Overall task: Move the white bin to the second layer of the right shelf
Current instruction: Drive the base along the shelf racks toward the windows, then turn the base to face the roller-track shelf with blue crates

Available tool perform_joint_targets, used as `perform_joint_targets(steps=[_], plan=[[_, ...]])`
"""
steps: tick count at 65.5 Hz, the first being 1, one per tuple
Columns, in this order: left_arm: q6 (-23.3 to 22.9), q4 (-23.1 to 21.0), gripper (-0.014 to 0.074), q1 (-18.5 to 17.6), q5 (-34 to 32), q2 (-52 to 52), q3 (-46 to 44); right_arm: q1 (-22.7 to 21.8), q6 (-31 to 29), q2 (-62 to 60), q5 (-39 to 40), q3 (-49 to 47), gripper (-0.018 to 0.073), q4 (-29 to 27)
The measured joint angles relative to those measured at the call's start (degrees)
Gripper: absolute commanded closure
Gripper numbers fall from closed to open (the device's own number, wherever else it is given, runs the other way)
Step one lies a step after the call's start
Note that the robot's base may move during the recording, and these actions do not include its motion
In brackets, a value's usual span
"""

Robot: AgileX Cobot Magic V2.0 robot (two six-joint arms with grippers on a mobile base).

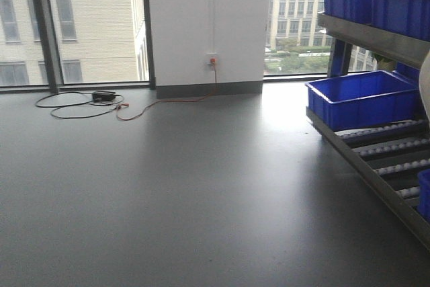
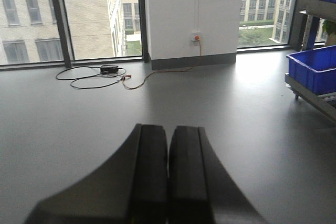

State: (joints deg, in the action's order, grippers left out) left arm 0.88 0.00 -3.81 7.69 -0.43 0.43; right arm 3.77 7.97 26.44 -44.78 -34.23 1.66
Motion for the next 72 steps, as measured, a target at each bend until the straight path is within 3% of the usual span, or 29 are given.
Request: perform_joint_targets(steps=[72], plan=[[0.0,0.0,0.0512,0.0,0.0,0.0,0.0,0.0,0.0,0.0,0.0,0.0,0.0512,-0.2]])
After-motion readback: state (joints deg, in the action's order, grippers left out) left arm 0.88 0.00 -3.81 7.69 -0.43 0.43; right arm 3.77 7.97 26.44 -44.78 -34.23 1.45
